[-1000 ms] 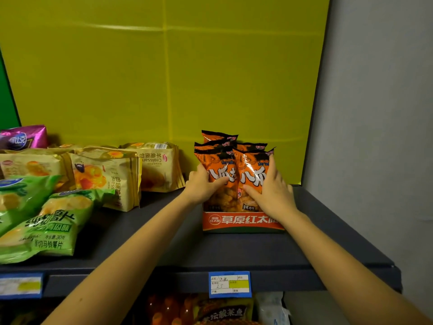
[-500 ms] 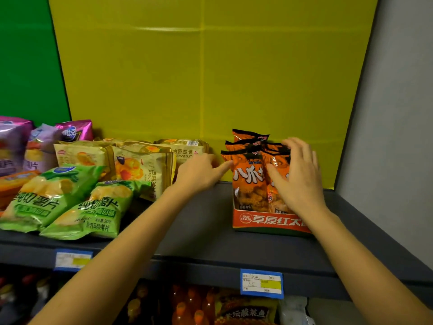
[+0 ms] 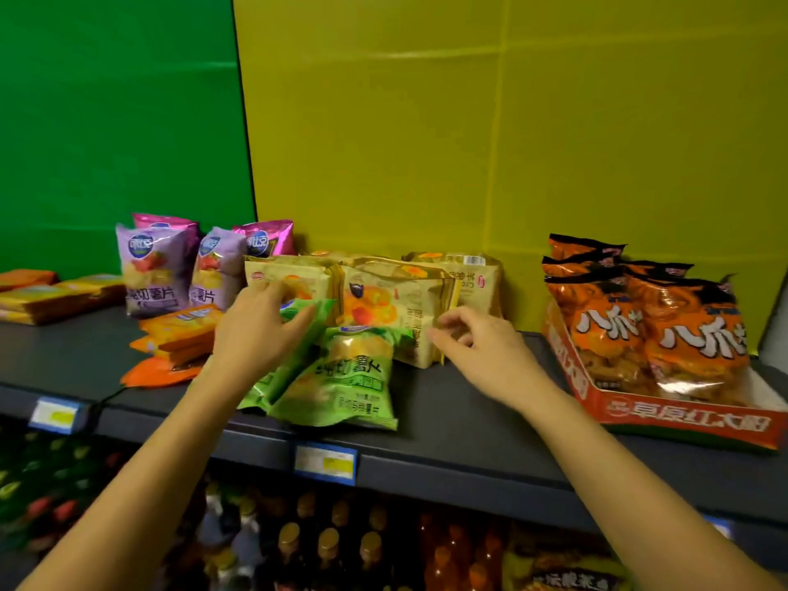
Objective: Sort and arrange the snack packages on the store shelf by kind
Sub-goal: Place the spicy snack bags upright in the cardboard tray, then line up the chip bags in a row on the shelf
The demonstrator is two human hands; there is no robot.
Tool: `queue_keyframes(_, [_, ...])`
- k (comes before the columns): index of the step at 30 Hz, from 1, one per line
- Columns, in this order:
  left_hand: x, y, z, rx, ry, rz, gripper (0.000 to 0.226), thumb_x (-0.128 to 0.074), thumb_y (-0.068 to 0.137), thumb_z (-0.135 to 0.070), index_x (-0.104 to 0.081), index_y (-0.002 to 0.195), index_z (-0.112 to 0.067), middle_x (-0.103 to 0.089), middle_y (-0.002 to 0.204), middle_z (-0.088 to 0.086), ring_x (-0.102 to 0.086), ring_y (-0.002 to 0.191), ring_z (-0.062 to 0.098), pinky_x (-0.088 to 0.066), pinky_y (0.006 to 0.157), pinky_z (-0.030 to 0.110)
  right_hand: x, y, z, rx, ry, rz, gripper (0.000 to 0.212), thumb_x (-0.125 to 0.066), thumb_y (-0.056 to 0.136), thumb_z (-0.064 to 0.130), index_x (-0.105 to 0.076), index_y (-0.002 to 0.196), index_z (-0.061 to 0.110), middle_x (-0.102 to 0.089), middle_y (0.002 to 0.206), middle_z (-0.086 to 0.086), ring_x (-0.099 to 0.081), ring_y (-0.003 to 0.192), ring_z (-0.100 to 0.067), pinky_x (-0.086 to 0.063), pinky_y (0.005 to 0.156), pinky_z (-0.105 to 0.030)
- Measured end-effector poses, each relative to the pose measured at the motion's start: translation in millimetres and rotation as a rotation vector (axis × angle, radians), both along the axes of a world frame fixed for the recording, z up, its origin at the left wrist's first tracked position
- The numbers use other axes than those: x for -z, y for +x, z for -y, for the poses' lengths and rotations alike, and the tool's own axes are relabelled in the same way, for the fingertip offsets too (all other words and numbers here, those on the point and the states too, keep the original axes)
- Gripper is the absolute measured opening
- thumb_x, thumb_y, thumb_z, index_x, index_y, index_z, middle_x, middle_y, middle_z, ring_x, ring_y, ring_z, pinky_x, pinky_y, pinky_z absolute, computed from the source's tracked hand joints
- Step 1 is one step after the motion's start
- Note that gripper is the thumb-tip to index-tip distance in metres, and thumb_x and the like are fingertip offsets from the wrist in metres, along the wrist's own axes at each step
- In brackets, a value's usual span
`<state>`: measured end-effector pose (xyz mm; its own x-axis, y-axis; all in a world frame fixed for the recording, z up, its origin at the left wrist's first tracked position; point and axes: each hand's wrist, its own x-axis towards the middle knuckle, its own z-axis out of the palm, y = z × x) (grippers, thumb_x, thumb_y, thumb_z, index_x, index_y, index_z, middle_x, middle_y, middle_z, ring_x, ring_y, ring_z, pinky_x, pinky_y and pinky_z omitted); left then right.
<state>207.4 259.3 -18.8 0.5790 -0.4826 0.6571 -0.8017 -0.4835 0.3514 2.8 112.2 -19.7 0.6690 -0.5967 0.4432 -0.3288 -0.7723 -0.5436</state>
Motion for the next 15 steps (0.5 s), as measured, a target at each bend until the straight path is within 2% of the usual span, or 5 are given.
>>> queue_keyframes(5, [17, 63, -32, -0.027, 0.132, -0.207, 0.062, -0.056, 0.082, -0.052, -0.051, 0.112, 0.001, -0.059, 0.112, 0.023, -0.055, 0.102, 0.040, -0.039, 0.073, 0.039, 12, 46, -27, 0.040, 0.196, -0.229, 0.100, -0.038, 0.067, 0.082, -0.032, 0.141, 0.014, -0.044, 0.144, -0.005, -0.044, 0.128, -0.025, -0.039, 0.103, -0.042])
queue_keyframes(8, [21, 82, -41, 0.082, 0.167, -0.387, 0.055, -0.061, 0.077, -0.054, -0.055, 0.095, -0.002, -0.061, 0.090, 0.014, -0.055, 0.084, 0.032, -0.035, 0.066, 0.034, 18, 63, -42, 0.038, 0.343, -0.221, 0.126, -0.036, 0.051, 0.091, -0.019, 0.147, 0.012, -0.029, 0.153, -0.007, -0.033, 0.137, -0.026, -0.033, 0.110, -0.044])
queue_keyframes(10, [22, 90, -44, 0.182, 0.173, -0.540, 0.054, -0.067, 0.068, -0.060, -0.057, 0.082, -0.009, -0.057, 0.074, 0.004, -0.053, 0.071, 0.023, -0.038, 0.061, 0.033, 22, 73, -51, 0.037, 0.430, -0.218, 0.125, -0.043, 0.056, 0.087, -0.009, 0.149, 0.012, -0.018, 0.157, -0.007, -0.024, 0.142, -0.027, -0.026, 0.114, -0.044])
queue_keyframes(12, [24, 101, -44, 0.260, 0.178, -0.627, 0.061, -0.070, 0.055, -0.067, -0.062, 0.084, -0.013, -0.063, 0.071, -0.001, -0.059, 0.070, 0.019, -0.043, 0.061, 0.030, 26, 79, -57, 0.031, 0.511, -0.200, 0.121, -0.054, 0.063, 0.077, 0.001, 0.150, 0.012, -0.009, 0.159, -0.005, -0.017, 0.144, -0.026, -0.022, 0.116, -0.040])
queue_keyframes(15, [21, 98, -44, 0.429, 0.168, -0.769, 0.032, -0.077, 0.066, -0.042, -0.066, 0.083, -0.017, -0.071, 0.061, -0.012, -0.066, 0.062, 0.006, -0.047, 0.053, 0.015, 30, 85, -60, 0.047, 0.573, -0.132, 0.122, -0.066, 0.065, 0.065, 0.005, 0.150, 0.014, -0.007, 0.159, -0.004, -0.016, 0.144, -0.024, -0.021, 0.114, -0.037])
